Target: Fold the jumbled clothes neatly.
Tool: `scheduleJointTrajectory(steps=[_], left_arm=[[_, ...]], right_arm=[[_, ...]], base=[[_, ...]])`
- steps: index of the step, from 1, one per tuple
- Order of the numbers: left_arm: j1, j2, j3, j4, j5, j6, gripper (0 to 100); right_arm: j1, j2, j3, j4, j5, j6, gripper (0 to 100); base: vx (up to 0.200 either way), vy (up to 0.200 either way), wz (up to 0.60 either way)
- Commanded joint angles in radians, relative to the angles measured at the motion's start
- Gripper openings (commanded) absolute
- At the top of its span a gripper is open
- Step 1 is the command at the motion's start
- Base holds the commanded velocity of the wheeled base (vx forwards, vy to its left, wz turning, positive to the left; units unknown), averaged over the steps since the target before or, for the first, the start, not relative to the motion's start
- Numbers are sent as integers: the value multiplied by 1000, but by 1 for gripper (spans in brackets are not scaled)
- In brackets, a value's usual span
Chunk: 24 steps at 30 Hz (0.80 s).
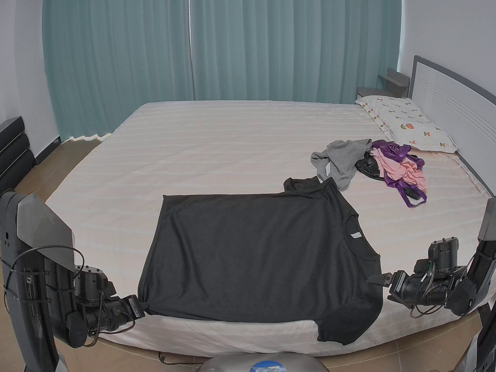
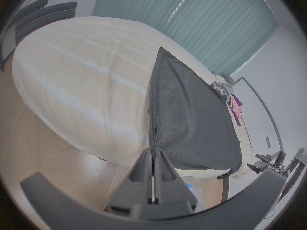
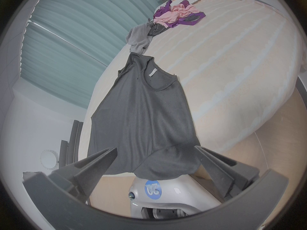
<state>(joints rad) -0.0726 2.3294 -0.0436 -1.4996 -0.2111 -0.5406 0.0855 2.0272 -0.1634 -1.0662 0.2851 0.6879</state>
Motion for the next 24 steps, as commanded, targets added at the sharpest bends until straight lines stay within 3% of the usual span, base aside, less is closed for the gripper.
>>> scheduleJointTrajectory(steps=[1, 9, 17, 18, 24], left_arm=[[-3, -8, 2, -11, -1, -35, 0], [-3, -5, 7, -22, -11, -64, 0], [-1, -4, 4, -22, -14, -82, 0], [-1, -2, 4, -22, -14, -82, 0], [-1, -4, 2, -22, -14, -91, 0]], right_arm=[[-18, 79, -27, -35, -9, -1, 100], [-35, 191, -84, -72, -75, -5, 100], [-33, 242, -143, -72, -73, 1, 100], [-33, 248, -153, -72, -75, 1, 0], [-44, 268, -208, -71, -78, 4, 0]], base=[[0, 0, 0], [0, 0, 0], [0, 0, 0], [0, 0, 0], [0, 0, 0]])
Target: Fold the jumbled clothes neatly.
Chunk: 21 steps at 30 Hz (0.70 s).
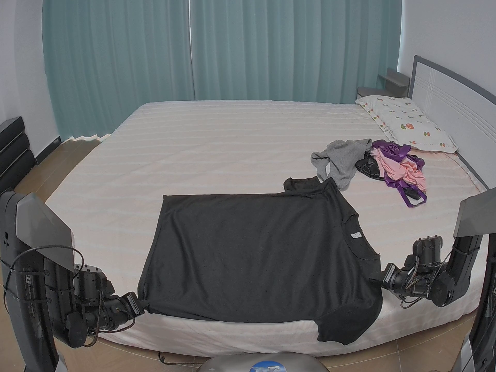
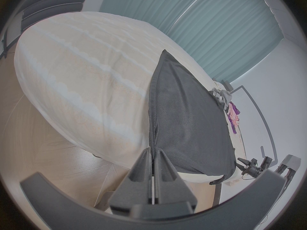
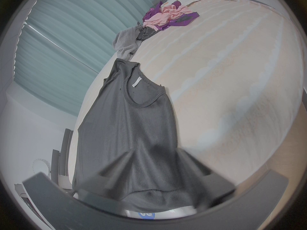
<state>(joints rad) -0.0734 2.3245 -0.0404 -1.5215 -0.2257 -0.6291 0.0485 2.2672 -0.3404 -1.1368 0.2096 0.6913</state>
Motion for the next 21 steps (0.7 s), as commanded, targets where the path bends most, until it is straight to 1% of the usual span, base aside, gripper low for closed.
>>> scheduleJointTrajectory(steps=[1, 6, 13, 16, 21], left_arm=[[0, 1, -1, 0, 0, -3, 0], [0, 1, 1, 0, 0, -3, 0], [0, 1, -3, -2, 0, -7, 0], [-5, 3, -7, 0, 0, -34, 0], [-8, 6, -10, 0, 0, -43, 0]], right_arm=[[-7, 28, -37, 0, -2, 1, 0], [-24, 26, -111, 11, -35, 1, 0], [-29, 17, -187, 12, -38, -1, 0], [-24, 20, -215, 19, -39, -4, 0], [-19, 41, -292, 71, -39, -4, 0]], base=[[0, 0, 0], [0, 0, 0], [0, 0, 0], [0, 0, 0], [0, 0, 0]])
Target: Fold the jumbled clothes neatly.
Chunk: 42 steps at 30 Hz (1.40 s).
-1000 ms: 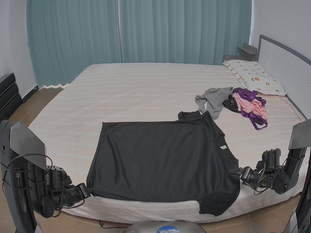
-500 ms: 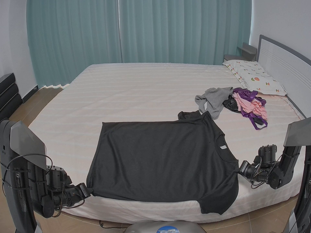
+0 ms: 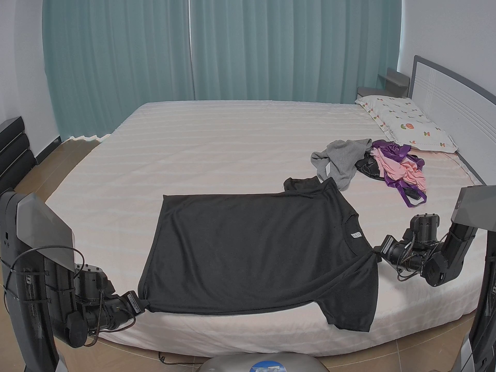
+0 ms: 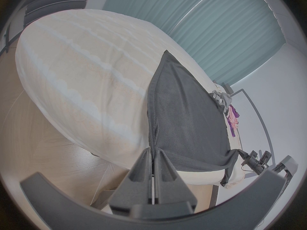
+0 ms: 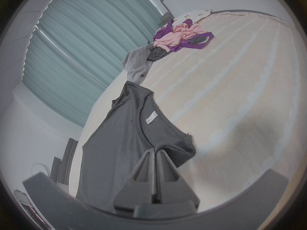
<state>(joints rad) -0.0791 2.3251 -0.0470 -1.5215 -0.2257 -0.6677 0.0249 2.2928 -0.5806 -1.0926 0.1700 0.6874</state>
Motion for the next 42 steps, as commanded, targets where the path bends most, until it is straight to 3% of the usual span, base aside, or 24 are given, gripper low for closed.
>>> scheduleJointTrajectory(steps=[1, 2, 3, 13, 16, 23, 31, 42], left_arm=[[-2, 5, -4, 0, 0, -4, 0], [-2, 7, -5, 0, 0, -4, 0], [-2, 5, -5, 0, 0, -4, 0], [-2, 8, -5, 0, -1, -4, 0], [-2, 8, -5, 0, -1, -4, 0], [-2, 8, -2, 0, -1, -4, 0], [-2, 8, -4, 0, -1, -4, 0], [-2, 8, -5, 0, -1, -4, 0]], right_arm=[[4, 19, -54, 30, 0, 0, 0], [6, 30, -68, 43, 2, 0, 0], [9, 39, -70, 45, 5, -3, 100], [-13, -15, -38, 34, 46, 3, 100], [-40, -76, 30, 33, 91, -12, 100], [-66, -162, 231, 31, 227, -160, 100], [-49, -113, 374, -33, 325, -194, 100], [-31, 36, 424, -259, 335, -204, 100]], base=[[0, 0, 0], [0, 0, 0], [0, 0, 0], [0, 0, 0], [0, 0, 0], [0, 0, 0], [0, 0, 0], [0, 0, 0]])
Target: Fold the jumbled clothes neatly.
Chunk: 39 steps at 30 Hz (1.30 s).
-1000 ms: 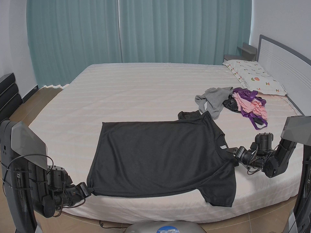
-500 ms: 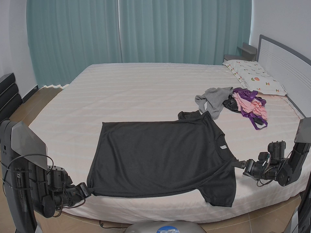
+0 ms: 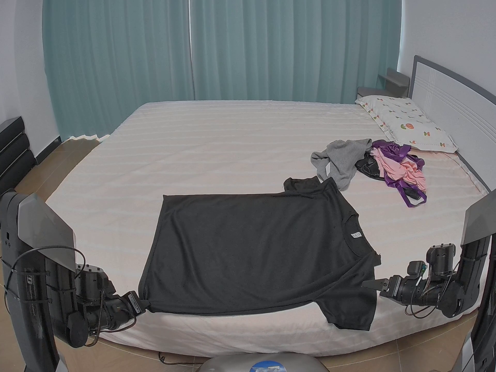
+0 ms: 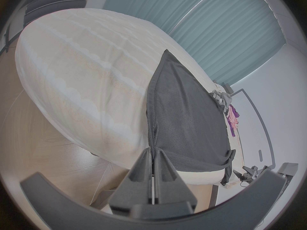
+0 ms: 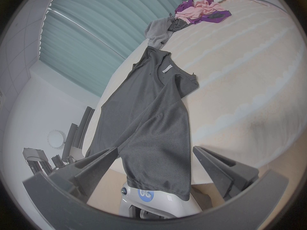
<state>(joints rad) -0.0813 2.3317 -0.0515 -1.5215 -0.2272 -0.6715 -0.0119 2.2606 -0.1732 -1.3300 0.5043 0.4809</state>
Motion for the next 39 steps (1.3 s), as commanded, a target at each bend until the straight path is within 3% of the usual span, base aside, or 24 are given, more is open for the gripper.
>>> scheduleJointTrajectory(steps=[1, 18, 19, 32, 39], left_arm=[[0, 1, -1, 0, 0, 0, 0], [0, 1, 1, 0, 0, 0, 0], [0, 1, 1, 0, 0, 0, 0], [0, 1, -1, -2, -1, 0, 0], [8, -14, 9, -8, -6, 0, 0]], right_arm=[[6, 69, 17, -23, -1, 2, 100], [27, 111, -26, -75, -3, 16, 100], [27, 111, -26, -75, -3, 16, 0], [-11, 85, 54, -101, -13, 12, 0], [-34, 50, 173, -218, -15, 7, 0]], base=[[0, 0, 0], [0, 0, 0], [0, 0, 0], [0, 0, 0], [0, 0, 0]])
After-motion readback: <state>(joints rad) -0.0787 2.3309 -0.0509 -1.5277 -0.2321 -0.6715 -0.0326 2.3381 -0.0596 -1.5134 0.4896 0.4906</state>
